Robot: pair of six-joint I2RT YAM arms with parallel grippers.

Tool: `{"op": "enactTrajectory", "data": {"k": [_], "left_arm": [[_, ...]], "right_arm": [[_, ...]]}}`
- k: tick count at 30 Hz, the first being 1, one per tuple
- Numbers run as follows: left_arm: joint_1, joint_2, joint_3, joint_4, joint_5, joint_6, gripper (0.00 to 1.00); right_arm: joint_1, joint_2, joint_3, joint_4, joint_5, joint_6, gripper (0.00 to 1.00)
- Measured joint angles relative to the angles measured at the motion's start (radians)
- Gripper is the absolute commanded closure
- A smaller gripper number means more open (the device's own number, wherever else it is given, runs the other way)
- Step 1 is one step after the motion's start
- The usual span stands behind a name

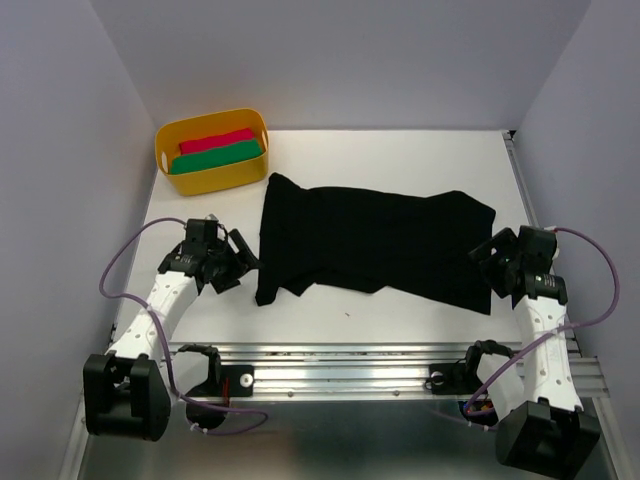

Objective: Roll the t-shirts
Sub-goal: Flatten out the T-shirt at the center of the board.

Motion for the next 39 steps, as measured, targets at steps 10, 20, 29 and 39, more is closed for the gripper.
{"op": "enactTrajectory", "data": {"k": [10, 20, 29, 39], "left_arm": [[-0.165, 0.129, 0.013, -0.011, -0.142, -0.088, 0.12], [-0.280, 0.169, -0.007, 0.034, -0.167, -0.198, 0.11], [-0.292, 0.169, -0.009, 0.008, -0.263, -0.220, 0.11], [-0.304, 0.208, -0.054, 0.081, -0.258, -0.233, 0.16]], "right_arm": [[0.000, 0.043, 0.000, 0.021, -0.053, -0.003, 0.11], [0.000, 0.077, 0.001, 0.042, -0.085, -0.007, 0.10], [0.000, 0.092, 0.016, 0.049, -0.099, -0.007, 0.09], [0.000, 0.118, 0.016, 0.064, -0.112, -0.008, 0.09]]}}
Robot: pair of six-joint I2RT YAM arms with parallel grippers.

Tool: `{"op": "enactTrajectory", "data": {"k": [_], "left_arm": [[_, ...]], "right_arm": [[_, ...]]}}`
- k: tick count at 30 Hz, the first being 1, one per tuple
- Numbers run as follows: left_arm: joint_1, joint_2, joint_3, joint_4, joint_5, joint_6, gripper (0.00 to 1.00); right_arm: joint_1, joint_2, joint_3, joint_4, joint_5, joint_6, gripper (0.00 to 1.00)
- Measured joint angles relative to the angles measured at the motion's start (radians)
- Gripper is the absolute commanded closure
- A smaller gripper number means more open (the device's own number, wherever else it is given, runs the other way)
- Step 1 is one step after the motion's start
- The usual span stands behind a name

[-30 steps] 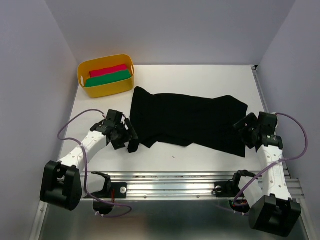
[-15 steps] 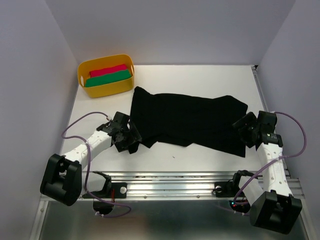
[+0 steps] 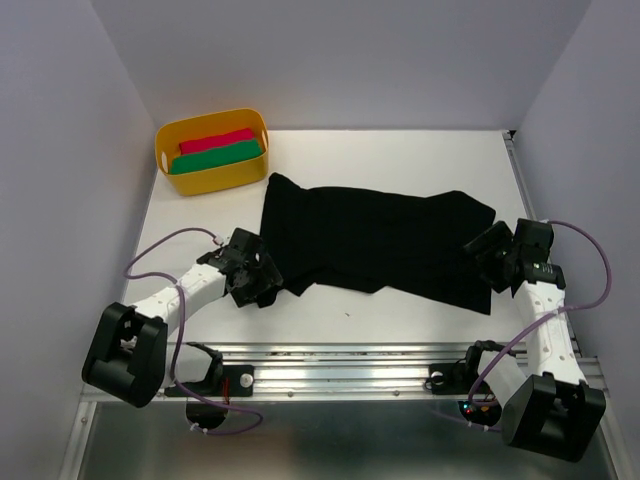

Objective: Roll the t-shirts
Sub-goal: Flatten out the T-shirt at the center of the board.

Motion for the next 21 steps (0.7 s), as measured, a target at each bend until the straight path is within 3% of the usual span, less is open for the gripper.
{"op": "enactTrajectory", "data": {"k": [3, 5, 6, 8, 11, 21], "left_arm": [[-0.002, 0.011, -0.006, 0.055, 0.028, -0.006, 0.26], [-0.002, 0.027, -0.006, 0.095, 0.048, -0.011, 0.40], [-0.003, 0.037, -0.006, 0.113, 0.059, -0.010, 0.65], [-0.002, 0.059, -0.003, 0.143, 0.074, -0.001, 1.00], [-0.004, 0.075, 0.029, 0.136, 0.081, 0.015, 1.00], [-0.006, 0.062, 0.344, 0.114, 0.066, 0.065, 1.00]], "right_arm": [[0.000, 0.000, 0.000, 0.000, 0.000, 0.000, 0.09], [0.000, 0.000, 0.000, 0.000, 0.000, 0.000, 0.08], [0.000, 0.000, 0.000, 0.000, 0.000, 0.000, 0.08], [0.000, 0.003, 0.000, -0.001, 0.000, 0.000, 0.07], [0.000, 0.016, 0.000, -0.002, -0.003, 0.001, 0.06], [0.000, 0.056, -0.047, -0.037, -0.027, 0.028, 0.06]]}}
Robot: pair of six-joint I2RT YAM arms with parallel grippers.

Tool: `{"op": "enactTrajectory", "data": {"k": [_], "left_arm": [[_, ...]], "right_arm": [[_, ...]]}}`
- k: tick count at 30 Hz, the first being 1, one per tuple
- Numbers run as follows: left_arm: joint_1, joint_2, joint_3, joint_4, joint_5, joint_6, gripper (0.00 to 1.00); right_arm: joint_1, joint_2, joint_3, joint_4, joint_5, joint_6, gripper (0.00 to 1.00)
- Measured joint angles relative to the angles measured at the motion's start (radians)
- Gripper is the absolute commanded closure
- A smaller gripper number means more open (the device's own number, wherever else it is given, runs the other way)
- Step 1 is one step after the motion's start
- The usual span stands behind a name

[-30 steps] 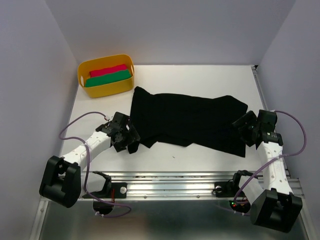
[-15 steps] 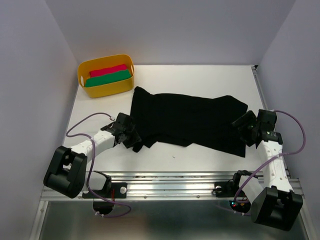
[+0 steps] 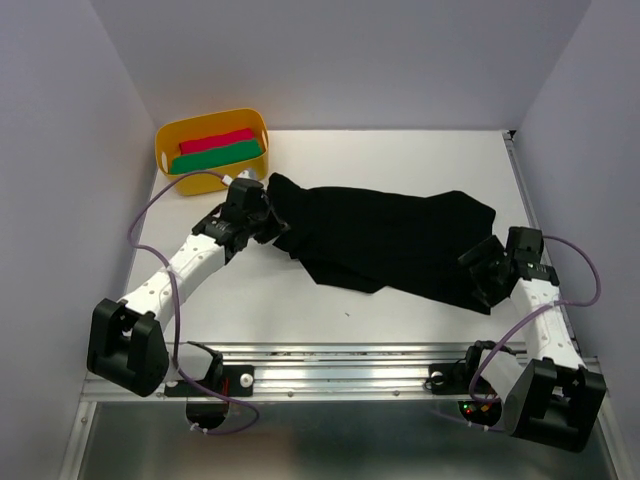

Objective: Roll the t-shirts
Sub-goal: Flatten out the T-shirt at the center of the board.

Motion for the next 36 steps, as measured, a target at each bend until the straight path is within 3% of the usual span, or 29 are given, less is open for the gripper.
{"op": "enactTrajectory", "data": {"k": [7, 15, 22, 25, 28, 29, 31, 34, 36], "left_arm": [[0.018, -0.006, 0.033, -0.018, 0.003, 0.015, 1.00], [0.047, -0.006, 0.033, -0.042, 0.019, 0.032, 1.00], [0.064, -0.006, 0.033, -0.053, 0.026, 0.043, 1.00], [0.073, -0.007, 0.033, -0.054, 0.026, 0.047, 1.00], [0.079, -0.007, 0.033, -0.055, 0.026, 0.050, 1.00], [0.079, -0.007, 0.033, -0.055, 0.026, 0.051, 1.00], [0.079, -0.007, 0.033, -0.056, 0.026, 0.052, 1.00], [0.080, -0.007, 0.033, -0.056, 0.026, 0.052, 1.00], [0.084, -0.008, 0.033, -0.056, 0.026, 0.052, 1.00]], "right_arm": [[0.001, -0.031, -0.088, -0.057, 0.001, 0.082, 0.09], [0.001, -0.108, -0.206, -0.052, 0.033, 0.180, 0.26], [0.001, -0.101, -0.256, 0.084, 0.080, 0.239, 0.37], [0.001, -0.055, -0.257, 0.161, 0.085, 0.252, 0.49], [0.001, -0.016, -0.262, 0.246, 0.092, 0.257, 0.74], [0.001, -0.001, -0.269, 0.268, 0.101, 0.258, 0.88], [0.001, 0.019, -0.272, 0.285, 0.111, 0.261, 0.95], [0.001, 0.032, -0.272, 0.299, 0.118, 0.257, 0.95], [0.001, 0.031, -0.272, 0.299, 0.119, 0.251, 0.84]]}}
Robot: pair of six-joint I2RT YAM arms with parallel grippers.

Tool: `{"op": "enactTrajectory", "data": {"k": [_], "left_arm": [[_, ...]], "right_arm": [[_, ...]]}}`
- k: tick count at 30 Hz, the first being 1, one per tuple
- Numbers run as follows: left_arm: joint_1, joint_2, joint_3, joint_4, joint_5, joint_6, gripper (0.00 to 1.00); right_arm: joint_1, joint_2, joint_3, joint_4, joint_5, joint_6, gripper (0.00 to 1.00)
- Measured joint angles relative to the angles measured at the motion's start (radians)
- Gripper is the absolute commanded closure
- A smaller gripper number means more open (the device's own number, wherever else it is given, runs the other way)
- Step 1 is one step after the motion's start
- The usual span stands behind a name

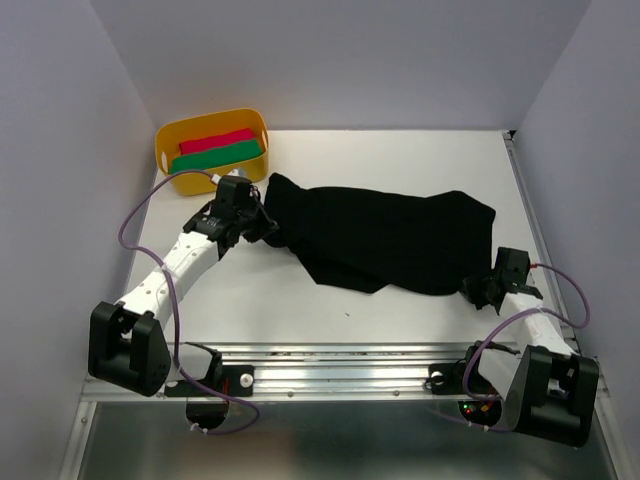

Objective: Roll the t-shirts
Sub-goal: Flatten out the T-shirt at the center of the board.

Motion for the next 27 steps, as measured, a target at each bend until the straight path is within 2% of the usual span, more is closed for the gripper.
{"op": "enactTrajectory", "data": {"k": [4, 5, 7, 9, 23, 26, 27], "left_arm": [[0.008, -0.004, 0.000, 0.000, 0.000, 0.000, 1.00], [0.010, -0.006, 0.000, 0.000, -0.001, 0.000, 1.00], [0.014, -0.009, 0.000, 0.000, 0.000, 0.000, 1.00], [0.014, -0.011, 0.000, 0.000, 0.000, 0.000, 1.00], [0.027, -0.015, 0.000, 0.000, 0.002, 0.002, 1.00], [0.028, -0.015, 0.000, 0.000, 0.003, 0.006, 1.00], [0.030, -0.015, 0.000, 0.000, 0.005, 0.008, 1.00]], "right_arm": [[0.000, -0.010, 0.001, -0.005, 0.005, -0.014, 0.70], [0.000, -0.012, 0.001, -0.007, 0.006, -0.015, 0.59], [0.000, -0.016, 0.006, -0.006, 0.006, -0.018, 0.48], [0.001, -0.019, 0.013, -0.008, 0.013, -0.017, 0.44], [0.002, -0.091, 0.017, -0.115, 0.107, 0.005, 0.43], [0.002, -0.084, 0.021, -0.115, 0.116, 0.011, 0.45], [0.002, -0.074, 0.024, -0.114, 0.119, 0.012, 0.51]]}}
